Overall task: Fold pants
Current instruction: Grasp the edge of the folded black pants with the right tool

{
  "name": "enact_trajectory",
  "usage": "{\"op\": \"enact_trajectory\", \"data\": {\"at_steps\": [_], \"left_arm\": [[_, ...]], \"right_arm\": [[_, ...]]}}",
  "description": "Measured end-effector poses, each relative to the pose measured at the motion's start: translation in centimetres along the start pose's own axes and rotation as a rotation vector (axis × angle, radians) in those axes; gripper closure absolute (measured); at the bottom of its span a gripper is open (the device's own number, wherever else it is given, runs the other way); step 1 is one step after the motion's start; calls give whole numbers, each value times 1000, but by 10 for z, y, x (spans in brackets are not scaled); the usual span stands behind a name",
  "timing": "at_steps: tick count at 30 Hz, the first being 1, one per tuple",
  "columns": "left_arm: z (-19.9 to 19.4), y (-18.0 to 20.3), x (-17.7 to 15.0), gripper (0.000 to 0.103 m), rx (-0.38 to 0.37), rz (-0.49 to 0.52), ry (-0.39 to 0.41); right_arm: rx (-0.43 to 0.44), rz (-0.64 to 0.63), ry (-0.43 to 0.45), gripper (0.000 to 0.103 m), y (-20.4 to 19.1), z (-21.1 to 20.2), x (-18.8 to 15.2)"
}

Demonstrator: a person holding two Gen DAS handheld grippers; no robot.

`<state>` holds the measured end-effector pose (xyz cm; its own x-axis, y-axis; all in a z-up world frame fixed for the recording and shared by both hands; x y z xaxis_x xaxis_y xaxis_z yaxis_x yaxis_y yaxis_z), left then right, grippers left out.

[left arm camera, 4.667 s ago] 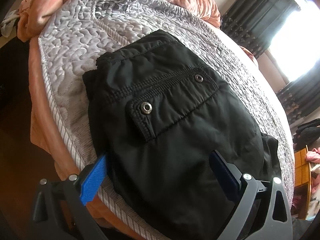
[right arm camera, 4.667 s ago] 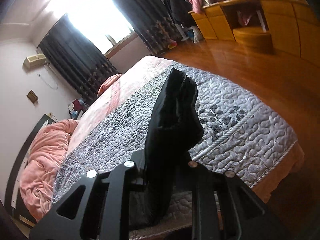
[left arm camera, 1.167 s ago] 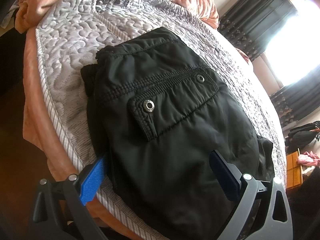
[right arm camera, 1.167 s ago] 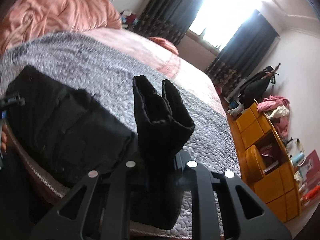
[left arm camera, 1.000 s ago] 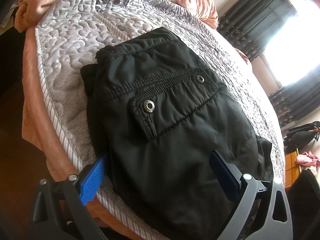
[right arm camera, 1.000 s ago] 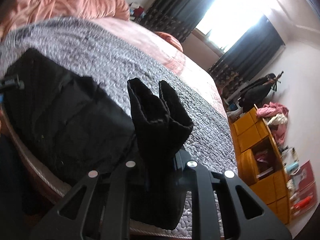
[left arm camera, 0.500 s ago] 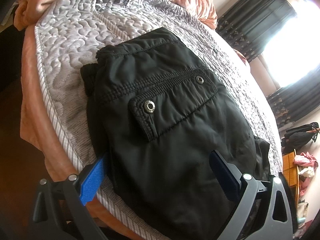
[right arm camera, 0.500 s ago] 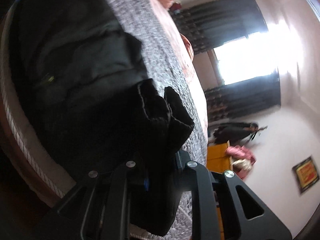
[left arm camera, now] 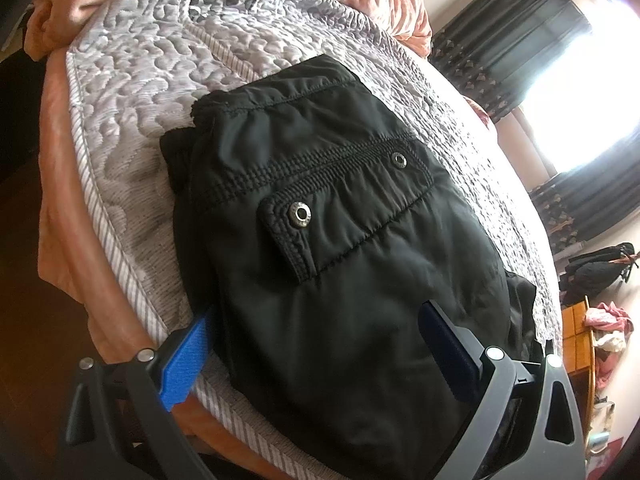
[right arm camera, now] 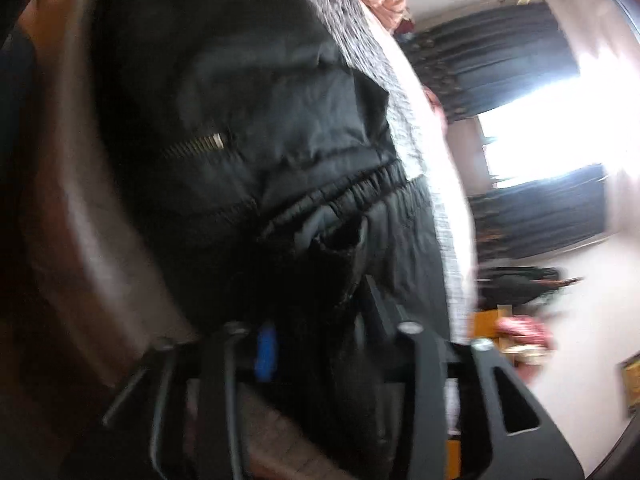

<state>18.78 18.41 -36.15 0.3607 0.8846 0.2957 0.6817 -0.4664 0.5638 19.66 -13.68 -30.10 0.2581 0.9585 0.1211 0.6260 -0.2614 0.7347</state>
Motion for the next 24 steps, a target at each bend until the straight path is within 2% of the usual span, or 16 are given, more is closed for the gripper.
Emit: {"op": "enact_trajectory", "data": {"at_steps": [2,4,6,7,8,12,13,15,16,17,21,24], "left_arm": [[0,-1,1,4,-3,-2,0],[0,-1,0,4,-4,-5,2],[-1,-1,0,4,-5,-9,5],[-1,-1,0,4,-6,-10,6],[-2,-2,0,4,-8,-12,6],[-2,-2,-1,4,-13,-14,4],[-3,-3,-1,4,-15,-14,3],[-3,-3,-1,4,-21,-14,-1],[-3,-3,0,4,-22,-14,-1],[-3,-3,0,4,-22,-13,-2],[-3,-4,0,4,-22,-13,-2],[-3,-4,0,4,-24,-16,-2]], "right_arm": [[64,68,50,44,11,-17,1],[136,154,108,43,26,-30,0],[205,268,123,44,45,-32,-6],[226,303,124,48,51,-29,-6],[244,323,122,48,54,-25,-7],[288,299,88,52,49,-4,1],[297,301,85,57,48,-1,3],[331,307,82,76,45,2,7],[369,310,77,100,42,2,6],[389,311,75,103,39,5,7],[414,297,107,103,24,-5,8],[389,291,154,103,28,-21,13]]}}
Point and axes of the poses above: each gripper's, at about its wrist camera, not at the fingertips, and z roughly the way its jaws point, y to its right, x to its top, the point moved 8 cm from there along z, roughly the way its jaws point, and after that the axes turned 11 degrees about -z, right-handed, at the moved point
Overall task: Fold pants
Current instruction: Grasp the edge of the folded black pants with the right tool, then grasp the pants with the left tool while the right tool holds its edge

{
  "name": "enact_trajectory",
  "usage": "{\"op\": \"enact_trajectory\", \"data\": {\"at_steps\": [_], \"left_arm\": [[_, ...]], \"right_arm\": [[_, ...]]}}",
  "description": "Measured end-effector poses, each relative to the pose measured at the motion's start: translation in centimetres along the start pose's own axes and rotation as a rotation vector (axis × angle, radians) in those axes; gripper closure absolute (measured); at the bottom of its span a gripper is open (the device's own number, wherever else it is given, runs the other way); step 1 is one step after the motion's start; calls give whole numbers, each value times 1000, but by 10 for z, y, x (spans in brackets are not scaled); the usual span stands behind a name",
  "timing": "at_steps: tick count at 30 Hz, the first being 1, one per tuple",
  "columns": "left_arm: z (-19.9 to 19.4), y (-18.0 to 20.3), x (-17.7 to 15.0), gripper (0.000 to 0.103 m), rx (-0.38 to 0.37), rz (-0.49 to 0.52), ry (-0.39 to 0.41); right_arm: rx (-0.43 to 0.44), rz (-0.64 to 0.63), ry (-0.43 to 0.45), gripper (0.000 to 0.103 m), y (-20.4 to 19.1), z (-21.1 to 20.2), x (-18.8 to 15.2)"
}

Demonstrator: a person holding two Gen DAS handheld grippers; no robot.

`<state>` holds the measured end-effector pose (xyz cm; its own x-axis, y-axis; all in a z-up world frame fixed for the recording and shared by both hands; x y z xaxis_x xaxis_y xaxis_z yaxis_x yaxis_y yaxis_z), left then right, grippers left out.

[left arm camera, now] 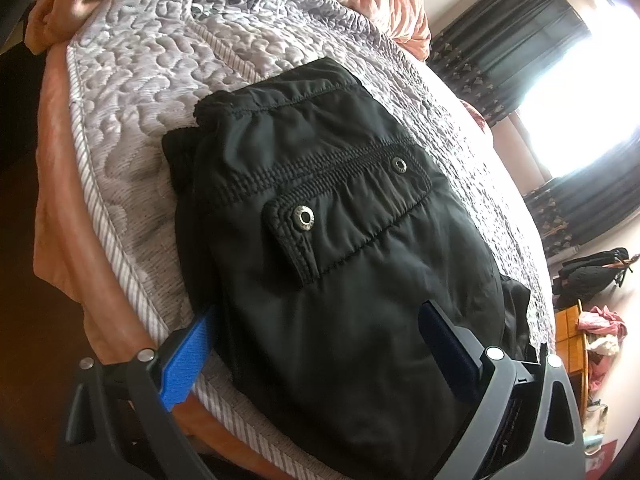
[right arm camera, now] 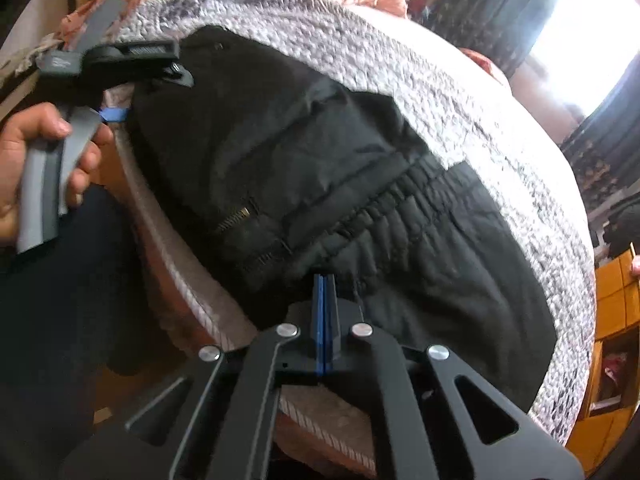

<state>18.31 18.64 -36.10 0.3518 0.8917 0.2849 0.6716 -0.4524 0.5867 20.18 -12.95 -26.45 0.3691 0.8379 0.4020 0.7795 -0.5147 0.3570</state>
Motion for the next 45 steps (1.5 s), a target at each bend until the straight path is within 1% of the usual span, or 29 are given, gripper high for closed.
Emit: {"op": "enact_trajectory", "data": {"at_steps": [1,3,4,5,6,11,13,15,16,17,18,19,20,23,24,27,33,38,40,42,44,45], "left_arm": [[0,0,0,4,-1,-1,0],[-1,0,0,4,-3,-6,2],[0,-1,0,4,-5,-8,2],[-1,-1,0,4,-6,-11,3],[-1,-1,0,4,-7,-12,5],[0,-1,0,4,-8,-13,4],[0,-2,1,4,-11,-13,2],[0,-2,1,4,-13,-14,1],[-1,-2,1,4,-14,-14,1],[-1,-2,1,4,-15,-15,1],[-1,-2,1,4,-16,-15,1],[-1,-2,1,4,-15,-15,1],[-1,-2,2,4,-14,-15,1],[-1,-2,1,4,-16,-16,1],[-1,-2,2,4,-18,-17,1],[0,-2,2,4,-19,-19,2],[0,-1,1,4,-19,-17,1],[0,-2,1,4,-15,-14,2],[0,-2,1,4,-12,-14,0],[1,-1,0,4,-9,-11,-2],[-1,-1,2,4,-13,-16,-2],[-5,0,3,4,-18,-16,-2]], "right_arm": [[-8,-1,14,103,4,-7,0],[-27,25,38,77,11,-15,2],[-36,41,50,58,18,-16,2],[-46,53,58,56,23,-15,3],[-62,51,46,57,26,-12,2],[-61,44,-8,57,25,10,-7],[-63,34,-27,52,24,20,-10],[-66,22,-47,53,21,27,-14],[-52,32,-51,62,21,30,-16],[-28,50,-54,79,22,32,-17],[-21,55,-53,84,22,33,-17],[-21,53,-45,89,22,31,-16],[-18,52,-36,92,21,28,-14],[-19,48,23,95,18,5,-6],[-27,38,54,95,15,-6,-2],[-43,4,89,96,7,-18,0],[-13,-66,64,96,-17,3,0],[15,-132,33,95,-24,19,-6],[41,-122,21,93,-22,22,-7],[61,-119,14,87,-21,22,-6],[120,-97,8,66,-22,17,-2],[142,-86,12,65,-22,14,1]]}}
Point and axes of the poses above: each gripper's, at about its wrist camera, not at the fingertips, and z roughly the way its jaws point, y to its right, x to its top, the point moved 8 cm from there along z, roughly the way its jaws point, and after that the axes turned 11 degrees about -z, right-handed, at the moved point
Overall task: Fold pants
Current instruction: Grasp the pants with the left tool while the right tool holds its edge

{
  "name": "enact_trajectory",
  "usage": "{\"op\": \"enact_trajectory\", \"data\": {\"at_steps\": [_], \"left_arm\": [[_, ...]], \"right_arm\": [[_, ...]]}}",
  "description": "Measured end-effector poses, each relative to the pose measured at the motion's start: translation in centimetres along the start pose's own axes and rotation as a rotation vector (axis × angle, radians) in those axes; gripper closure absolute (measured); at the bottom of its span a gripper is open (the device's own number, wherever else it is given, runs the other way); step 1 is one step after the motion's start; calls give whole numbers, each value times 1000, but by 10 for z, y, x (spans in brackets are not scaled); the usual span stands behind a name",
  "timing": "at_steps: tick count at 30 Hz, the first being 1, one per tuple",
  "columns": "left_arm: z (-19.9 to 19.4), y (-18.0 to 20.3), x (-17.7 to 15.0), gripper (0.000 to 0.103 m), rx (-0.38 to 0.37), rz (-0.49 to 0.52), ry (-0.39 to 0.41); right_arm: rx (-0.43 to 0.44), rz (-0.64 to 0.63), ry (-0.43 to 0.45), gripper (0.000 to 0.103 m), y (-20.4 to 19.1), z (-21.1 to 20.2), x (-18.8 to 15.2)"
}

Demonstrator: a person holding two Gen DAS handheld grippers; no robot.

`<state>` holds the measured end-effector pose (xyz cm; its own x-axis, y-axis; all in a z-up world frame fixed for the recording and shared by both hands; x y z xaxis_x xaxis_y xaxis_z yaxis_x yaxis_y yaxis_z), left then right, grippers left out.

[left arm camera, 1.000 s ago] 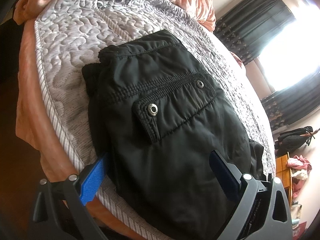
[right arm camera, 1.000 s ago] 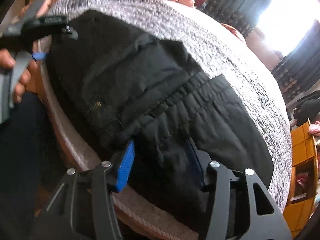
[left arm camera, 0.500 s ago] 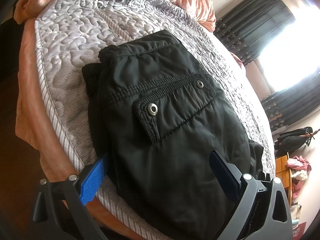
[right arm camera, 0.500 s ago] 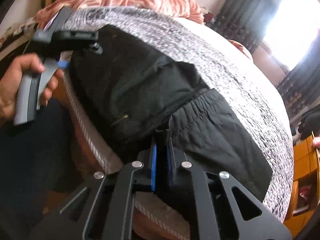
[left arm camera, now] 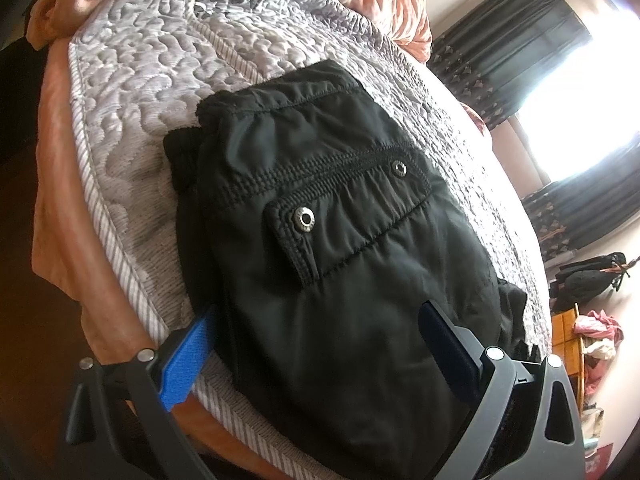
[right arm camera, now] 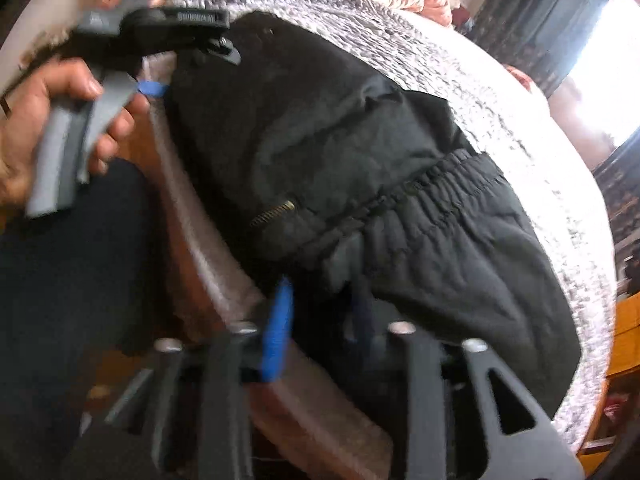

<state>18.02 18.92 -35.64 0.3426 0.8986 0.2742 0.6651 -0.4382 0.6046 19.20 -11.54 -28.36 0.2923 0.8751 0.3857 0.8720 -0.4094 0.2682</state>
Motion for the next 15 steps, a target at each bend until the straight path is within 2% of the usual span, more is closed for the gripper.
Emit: {"op": "enact_trajectory", "data": {"at_steps": [1,4,6,8,10,12,13,15], "left_arm": [[-5,1,1,4,-11,0,-3],[-25,-3,2,4,-64,-25,-8],[-37,-13,7,4,-99,-83,-13],[-46,-32,19,4,-127,-194,-18],[-49,-46,33,4,-145,-283,-25],[-42,-56,41,4,-137,-327,-54],[-38,-60,43,4,-130,-336,-66],[-30,-67,48,4,-139,-374,-84]], "right_arm": [[38,16,8,64,1,-7,4],[171,68,28,53,11,-28,21],[233,91,38,49,19,-36,35],[324,122,44,40,34,-39,60],[393,141,47,35,51,-36,94],[448,139,49,28,64,-29,134],[488,133,35,21,68,-21,157],[510,102,10,20,73,-1,196]]}}
Point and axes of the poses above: each gripper's, at about its wrist camera, not at the fingertips, and z roughly the way its jaws point, y to its right, x to its top, the point moved 8 cm from there along z, roughly the way its jaws point, and after that the axes turned 11 degrees about -z, right-handed, at the moved point
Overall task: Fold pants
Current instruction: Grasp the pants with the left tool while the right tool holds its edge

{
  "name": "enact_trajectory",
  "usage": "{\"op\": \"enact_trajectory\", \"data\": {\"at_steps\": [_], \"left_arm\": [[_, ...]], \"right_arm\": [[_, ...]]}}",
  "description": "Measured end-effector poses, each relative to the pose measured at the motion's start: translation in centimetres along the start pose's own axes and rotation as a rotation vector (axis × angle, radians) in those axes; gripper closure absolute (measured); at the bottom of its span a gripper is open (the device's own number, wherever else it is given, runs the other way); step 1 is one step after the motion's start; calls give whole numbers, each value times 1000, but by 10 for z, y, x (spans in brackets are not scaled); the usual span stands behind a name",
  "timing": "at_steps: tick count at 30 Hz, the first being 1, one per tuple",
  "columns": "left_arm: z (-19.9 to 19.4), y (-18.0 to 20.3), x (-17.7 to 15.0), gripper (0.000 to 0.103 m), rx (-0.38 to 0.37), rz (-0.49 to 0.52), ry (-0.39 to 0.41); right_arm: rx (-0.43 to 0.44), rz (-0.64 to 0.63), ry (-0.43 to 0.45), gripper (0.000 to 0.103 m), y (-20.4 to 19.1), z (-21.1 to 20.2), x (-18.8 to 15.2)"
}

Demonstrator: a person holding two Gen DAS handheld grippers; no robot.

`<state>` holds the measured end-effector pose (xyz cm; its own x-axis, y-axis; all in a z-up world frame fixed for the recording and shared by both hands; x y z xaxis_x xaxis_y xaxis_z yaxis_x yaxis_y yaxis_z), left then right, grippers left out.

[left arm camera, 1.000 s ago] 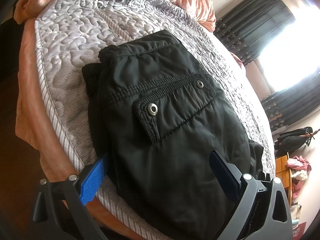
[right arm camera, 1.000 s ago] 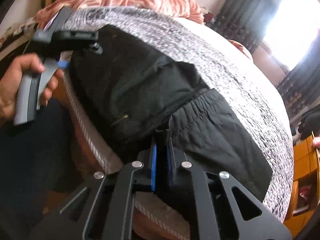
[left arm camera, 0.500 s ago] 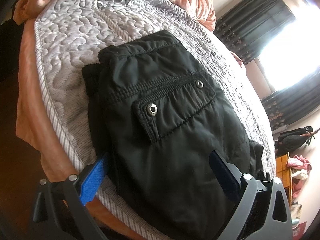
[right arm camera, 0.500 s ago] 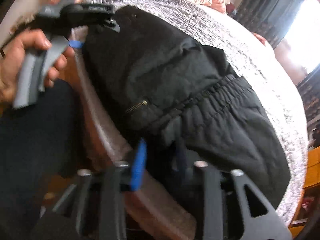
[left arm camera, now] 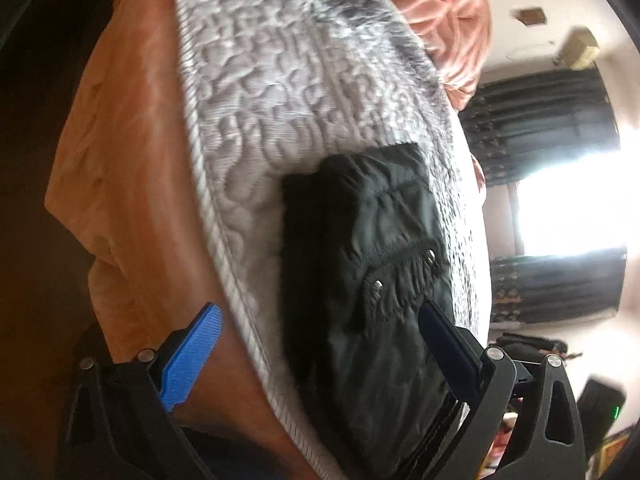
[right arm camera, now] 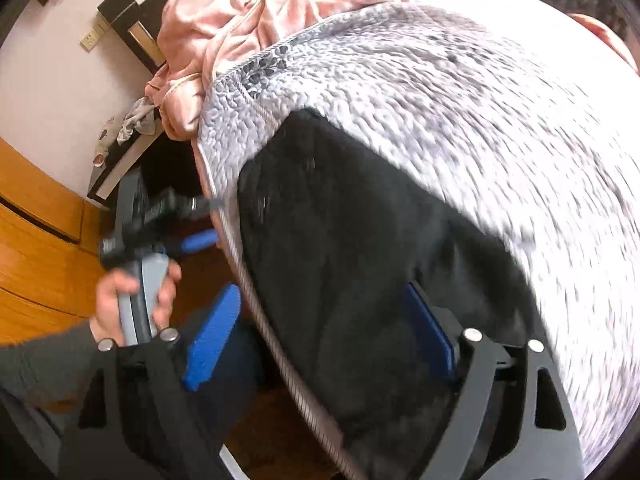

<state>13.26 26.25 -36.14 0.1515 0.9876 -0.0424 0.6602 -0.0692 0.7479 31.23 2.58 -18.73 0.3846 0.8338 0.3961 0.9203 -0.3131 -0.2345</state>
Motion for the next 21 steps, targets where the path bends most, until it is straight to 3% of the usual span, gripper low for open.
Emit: {"op": "enact_trajectory", "data": {"at_steps": [6,15,17,19,21], "left_arm": [[17,12,18,4,-57,-2,-25],[41,21,24,4,-60,-27,-45],[41,22,23,9,-51,-24,-41],[44,26,22,37,-53,-21,-54],[48,26,24,38,-25,-30,-56]], "right_arm": [[60,-125,-131,18,8,71,94],[140,-207,-252,17,15,153,148],[144,-223,-270,17,17,166,155],[154,-237,-286,17,17,177,161],[174,-249,-301,16,15,185,164]]}}
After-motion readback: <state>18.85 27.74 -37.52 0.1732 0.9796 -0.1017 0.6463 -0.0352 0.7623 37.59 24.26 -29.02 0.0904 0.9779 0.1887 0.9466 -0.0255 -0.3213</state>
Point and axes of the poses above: each gripper's, at about its wrist camera, not at the fingertips, and z roughly the way its jaws point, y to its right, x to its top, the point moved 8 cm from there along z, roughly the way its jaws point, and after that the axes turned 11 degrees about -z, right-handed, at the moved point
